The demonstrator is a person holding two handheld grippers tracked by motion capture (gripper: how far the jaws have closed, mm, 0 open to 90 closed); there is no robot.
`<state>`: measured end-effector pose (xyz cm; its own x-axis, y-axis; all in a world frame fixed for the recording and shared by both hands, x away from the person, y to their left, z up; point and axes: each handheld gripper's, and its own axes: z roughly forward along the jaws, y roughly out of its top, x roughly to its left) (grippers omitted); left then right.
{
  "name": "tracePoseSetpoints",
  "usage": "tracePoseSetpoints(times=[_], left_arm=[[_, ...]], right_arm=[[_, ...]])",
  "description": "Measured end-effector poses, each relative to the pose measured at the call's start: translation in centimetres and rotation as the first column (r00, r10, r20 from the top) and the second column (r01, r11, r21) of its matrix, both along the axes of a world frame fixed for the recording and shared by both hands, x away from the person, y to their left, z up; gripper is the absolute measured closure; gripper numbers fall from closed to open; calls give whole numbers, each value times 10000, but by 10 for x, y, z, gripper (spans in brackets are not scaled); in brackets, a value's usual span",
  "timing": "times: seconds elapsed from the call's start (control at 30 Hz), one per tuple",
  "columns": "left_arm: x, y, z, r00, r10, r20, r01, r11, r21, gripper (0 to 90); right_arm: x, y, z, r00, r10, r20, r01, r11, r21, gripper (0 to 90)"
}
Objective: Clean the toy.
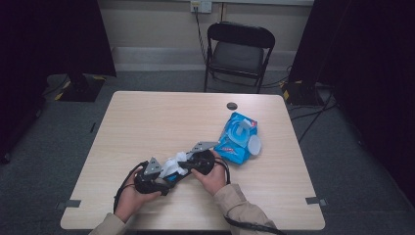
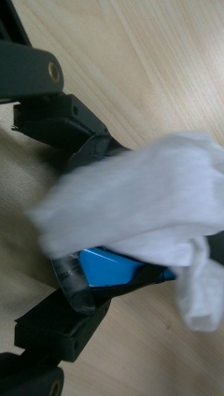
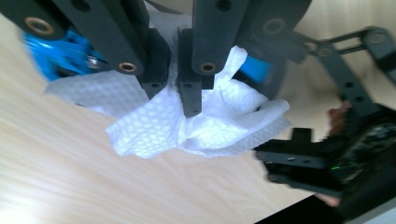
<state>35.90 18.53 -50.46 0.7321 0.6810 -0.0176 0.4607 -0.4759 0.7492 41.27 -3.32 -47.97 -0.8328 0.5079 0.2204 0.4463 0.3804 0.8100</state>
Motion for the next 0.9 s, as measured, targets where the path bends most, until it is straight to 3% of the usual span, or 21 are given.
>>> tracePoseSetpoints(times=[0.2,0.37,0.63,0.9], left_arm=[[0,0,0,10000,6,-2,-6,10000,-4,251],[0,0,0,10000,5,-2,-5,10000,-4,251],[0,0,0,10000,-3,1,3,10000,14,251],[0,0,0,10000,24,-3,-24,10000,-4,250]], right_arm=[[13,-26,-5,9960,-895,-32,894,9953,-373,863],[22,-51,-13,9885,-1479,-319,1477,9890,-99,863],[27,-72,-25,9828,-1824,-282,1801,9812,-695,861],[25,-78,-22,9816,-1907,-114,1895,9793,-707,861]])
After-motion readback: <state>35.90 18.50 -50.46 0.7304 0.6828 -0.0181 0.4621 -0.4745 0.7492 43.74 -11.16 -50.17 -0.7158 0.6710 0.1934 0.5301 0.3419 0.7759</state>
